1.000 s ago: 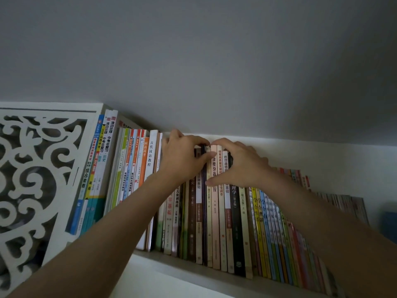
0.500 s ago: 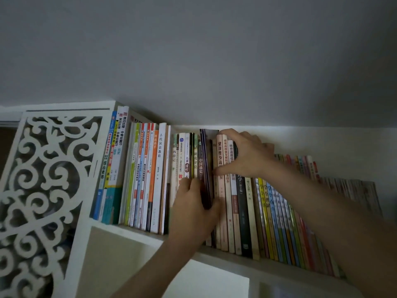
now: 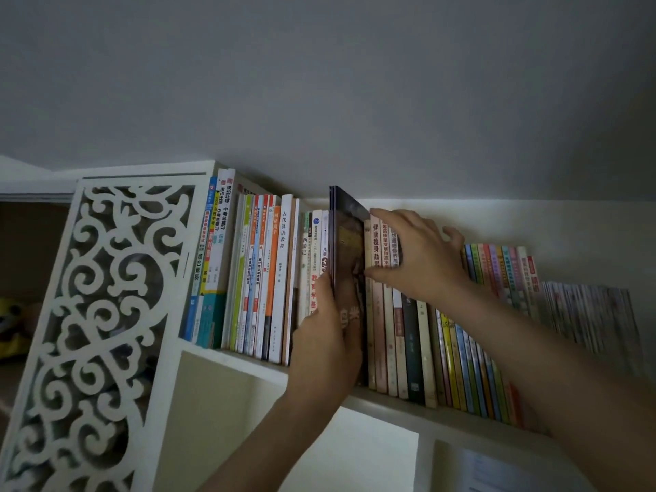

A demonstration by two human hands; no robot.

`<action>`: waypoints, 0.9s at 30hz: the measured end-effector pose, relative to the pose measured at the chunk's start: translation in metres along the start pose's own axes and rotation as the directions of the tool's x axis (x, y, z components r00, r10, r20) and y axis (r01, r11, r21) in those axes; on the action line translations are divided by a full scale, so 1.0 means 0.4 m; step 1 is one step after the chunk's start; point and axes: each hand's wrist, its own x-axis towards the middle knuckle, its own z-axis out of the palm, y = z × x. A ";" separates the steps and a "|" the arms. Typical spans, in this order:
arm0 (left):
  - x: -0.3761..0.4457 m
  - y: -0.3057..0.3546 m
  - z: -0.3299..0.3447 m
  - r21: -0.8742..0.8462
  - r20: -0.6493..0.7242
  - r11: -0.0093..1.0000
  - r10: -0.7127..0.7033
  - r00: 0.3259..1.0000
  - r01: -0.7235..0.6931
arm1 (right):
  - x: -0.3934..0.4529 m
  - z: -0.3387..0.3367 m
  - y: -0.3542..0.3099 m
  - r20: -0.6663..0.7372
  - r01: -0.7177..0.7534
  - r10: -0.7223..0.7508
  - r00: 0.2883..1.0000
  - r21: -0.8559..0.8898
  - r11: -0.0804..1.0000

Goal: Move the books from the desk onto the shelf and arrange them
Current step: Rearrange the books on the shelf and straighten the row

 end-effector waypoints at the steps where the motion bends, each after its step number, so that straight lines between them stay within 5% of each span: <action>1: -0.010 0.000 -0.019 -0.012 0.001 1.000 0.000 1.000 0.000 | 0.000 -0.002 0.000 0.007 -0.001 0.001 1.000 0.003 1.000; 12: -0.033 -0.149 -0.353 -0.232 -0.050 0.970 -0.089 0.995 0.075 | 0.059 -0.015 -0.036 0.142 -0.037 0.047 0.989 -0.076 0.996; 18: -0.030 -0.195 -0.345 -0.377 0.049 0.912 -0.157 0.986 0.164 | 0.115 0.004 -0.092 0.166 0.088 -0.037 0.985 -0.310 0.947; 27: -0.004 -0.198 -0.298 -0.597 0.103 0.758 -0.253 0.962 0.263 | 0.129 0.006 -0.092 0.177 0.054 -0.006 0.984 -0.267 0.962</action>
